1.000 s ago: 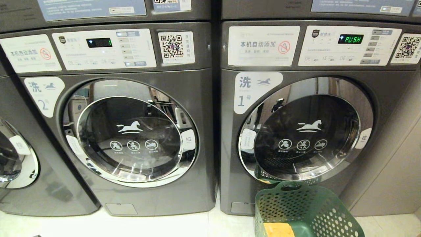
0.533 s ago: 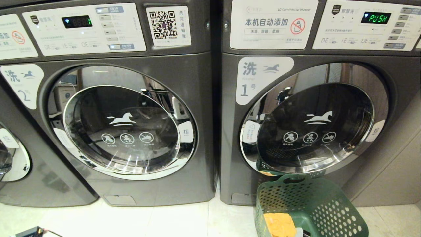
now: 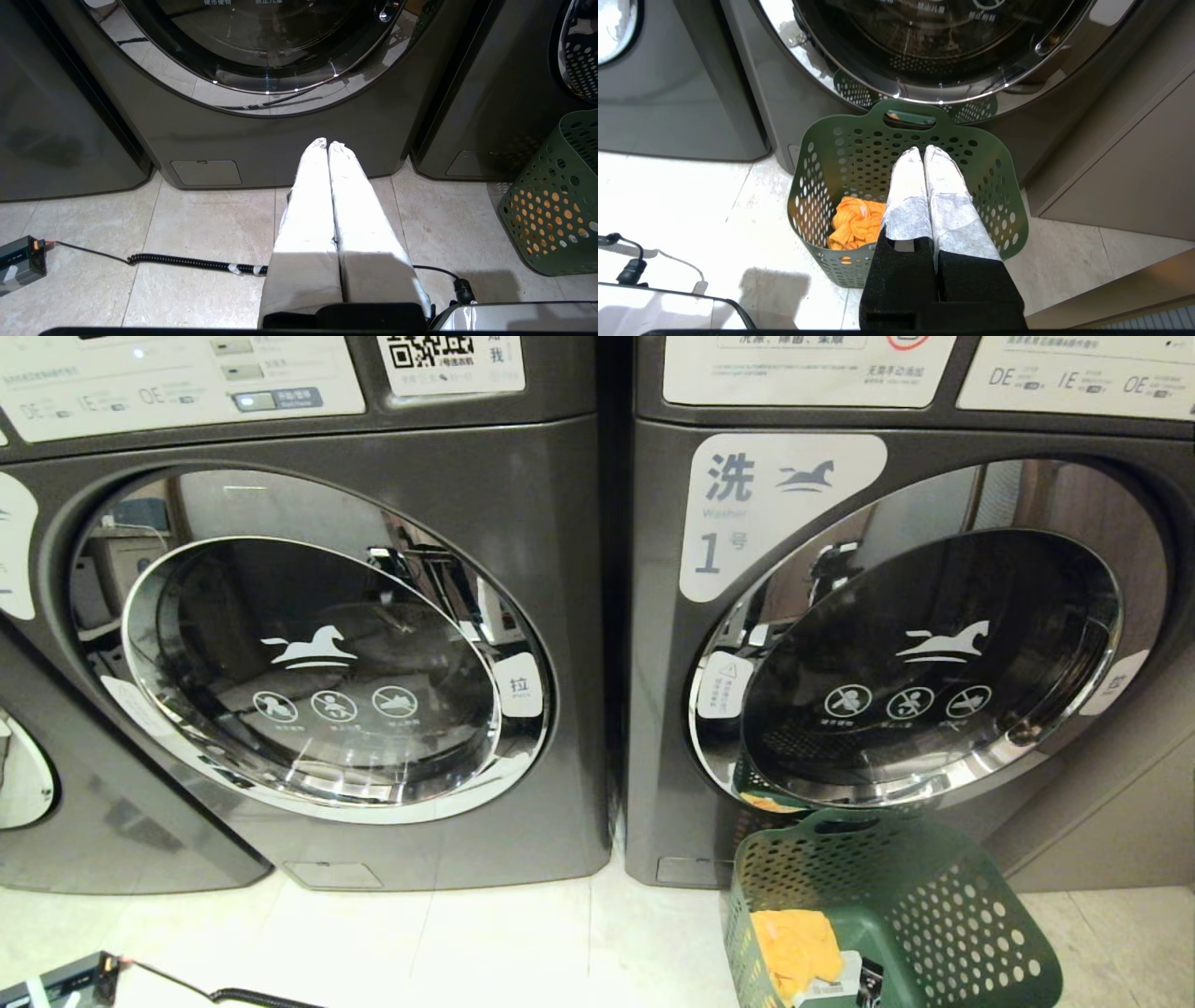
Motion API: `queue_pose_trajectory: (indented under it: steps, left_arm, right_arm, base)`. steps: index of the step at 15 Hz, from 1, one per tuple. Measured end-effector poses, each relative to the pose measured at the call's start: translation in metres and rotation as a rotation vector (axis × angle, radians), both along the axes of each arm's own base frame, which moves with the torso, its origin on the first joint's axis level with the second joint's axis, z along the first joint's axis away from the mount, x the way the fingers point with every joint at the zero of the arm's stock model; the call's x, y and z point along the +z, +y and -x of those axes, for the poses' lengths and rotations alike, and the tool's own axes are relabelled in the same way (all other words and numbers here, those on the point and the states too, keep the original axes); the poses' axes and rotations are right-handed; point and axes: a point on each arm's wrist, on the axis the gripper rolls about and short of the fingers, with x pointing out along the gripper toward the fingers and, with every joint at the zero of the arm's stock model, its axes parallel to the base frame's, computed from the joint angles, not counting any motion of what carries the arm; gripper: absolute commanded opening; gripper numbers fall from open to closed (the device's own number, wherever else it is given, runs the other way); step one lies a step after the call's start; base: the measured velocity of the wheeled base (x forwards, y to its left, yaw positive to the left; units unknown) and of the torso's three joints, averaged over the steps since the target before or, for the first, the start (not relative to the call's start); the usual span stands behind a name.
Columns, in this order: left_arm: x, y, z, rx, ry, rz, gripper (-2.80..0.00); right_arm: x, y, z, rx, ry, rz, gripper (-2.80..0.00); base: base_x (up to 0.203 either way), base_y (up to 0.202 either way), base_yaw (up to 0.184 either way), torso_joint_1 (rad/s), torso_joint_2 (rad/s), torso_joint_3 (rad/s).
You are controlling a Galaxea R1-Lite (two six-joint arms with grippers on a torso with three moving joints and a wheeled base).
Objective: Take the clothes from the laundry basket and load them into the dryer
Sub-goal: Take the clothes out of the basket
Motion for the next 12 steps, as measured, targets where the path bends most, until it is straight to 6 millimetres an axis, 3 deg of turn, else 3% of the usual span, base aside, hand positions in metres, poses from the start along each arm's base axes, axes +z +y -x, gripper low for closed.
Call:
queue_pose_trajectory:
  steps: [12]
  left_arm:
    - [0.0000,0.0000,0.0000,0.001,0.000,0.006,-2.80]
  right_arm:
    - [0.0000,0.0000,0.0000,0.001,0.000,0.000,-2.80]
  base:
    - [0.000,0.000,0.000,0.000,0.00,-0.200]
